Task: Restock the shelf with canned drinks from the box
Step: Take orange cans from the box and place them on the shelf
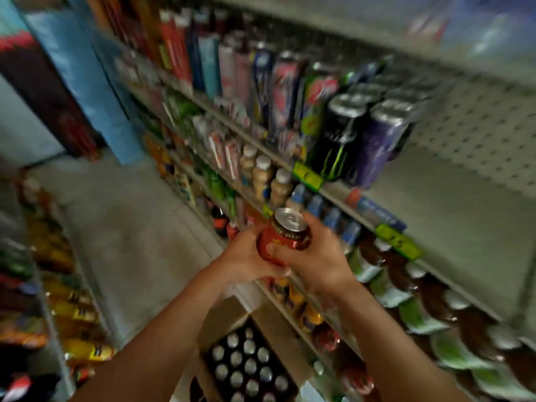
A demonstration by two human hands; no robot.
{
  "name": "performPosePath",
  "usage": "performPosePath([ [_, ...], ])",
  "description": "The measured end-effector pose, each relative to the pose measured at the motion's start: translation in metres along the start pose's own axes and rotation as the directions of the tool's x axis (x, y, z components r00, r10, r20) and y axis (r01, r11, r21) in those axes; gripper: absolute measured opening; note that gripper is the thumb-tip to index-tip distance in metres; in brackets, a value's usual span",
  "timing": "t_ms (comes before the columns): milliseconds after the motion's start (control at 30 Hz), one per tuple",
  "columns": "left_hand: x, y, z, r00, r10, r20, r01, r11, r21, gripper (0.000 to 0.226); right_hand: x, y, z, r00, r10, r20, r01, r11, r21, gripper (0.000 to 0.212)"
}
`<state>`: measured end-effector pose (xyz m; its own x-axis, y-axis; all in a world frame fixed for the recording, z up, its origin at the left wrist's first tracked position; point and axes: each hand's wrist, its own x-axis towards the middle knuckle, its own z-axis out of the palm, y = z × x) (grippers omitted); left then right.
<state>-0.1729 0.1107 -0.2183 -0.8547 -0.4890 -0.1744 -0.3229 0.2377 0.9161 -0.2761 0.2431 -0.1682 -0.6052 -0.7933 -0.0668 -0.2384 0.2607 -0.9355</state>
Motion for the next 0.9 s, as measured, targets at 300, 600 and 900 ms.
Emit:
performPosePath([
  [300, 0.007, 0.109, 0.007, 0.969, 0.241, -0.052, -0.245, 0.967, -0.075, 0.070, -0.030, -0.073, -0.067, 0.906, -0.147, -0.396, 0.118, 0.988, -0.097, 0.054],
  [600, 0.044, 0.173, 0.067, 0.908, 0.419, 0.016, -0.415, 0.903, -0.112, 0.056, -0.032, -0.064, -0.128, 0.809, 0.053, -0.586, -0.119, 0.990, -0.075, 0.051],
  [900, 0.072, 0.179, 0.074, 0.845, 0.491, 0.212, -0.535, 0.766, 0.357, 0.043, 0.011, -0.024, -0.175, 0.747, 0.115, -0.655, -0.191, 0.980, -0.046, 0.061],
])
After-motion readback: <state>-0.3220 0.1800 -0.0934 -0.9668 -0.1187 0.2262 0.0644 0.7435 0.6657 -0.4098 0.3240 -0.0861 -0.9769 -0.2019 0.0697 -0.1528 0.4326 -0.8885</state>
